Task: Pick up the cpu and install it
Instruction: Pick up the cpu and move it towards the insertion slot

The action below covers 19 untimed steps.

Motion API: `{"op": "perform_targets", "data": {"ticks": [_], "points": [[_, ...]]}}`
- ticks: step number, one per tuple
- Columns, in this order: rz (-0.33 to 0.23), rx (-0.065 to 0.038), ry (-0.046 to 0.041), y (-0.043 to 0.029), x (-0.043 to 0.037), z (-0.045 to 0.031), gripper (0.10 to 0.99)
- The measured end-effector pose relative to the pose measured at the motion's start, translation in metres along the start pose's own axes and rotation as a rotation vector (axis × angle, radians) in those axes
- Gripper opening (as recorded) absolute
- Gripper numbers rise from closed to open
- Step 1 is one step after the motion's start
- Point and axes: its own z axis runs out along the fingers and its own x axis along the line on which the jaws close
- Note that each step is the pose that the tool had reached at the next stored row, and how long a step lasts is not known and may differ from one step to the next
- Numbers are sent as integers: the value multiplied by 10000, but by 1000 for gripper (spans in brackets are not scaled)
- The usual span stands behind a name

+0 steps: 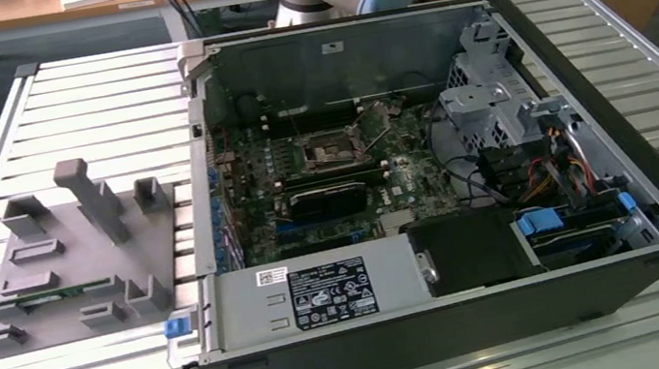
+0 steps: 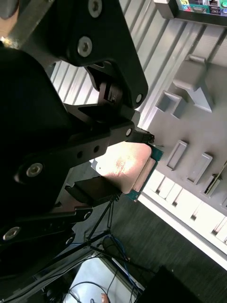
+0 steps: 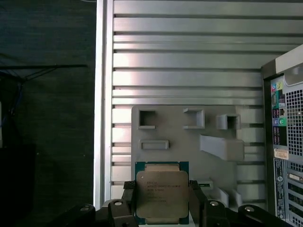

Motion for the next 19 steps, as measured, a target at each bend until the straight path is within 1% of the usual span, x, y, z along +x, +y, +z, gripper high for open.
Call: {"op": "perform_targets", "data": {"ticks": [7,9,14,19], "points": [[2,0,0,13,-3,-163,533],[2,-1,-2,15,-3,-195,533],[2,25,0,17,-35,-209,533],[2,35,0,18,-93,-208,533]]}}
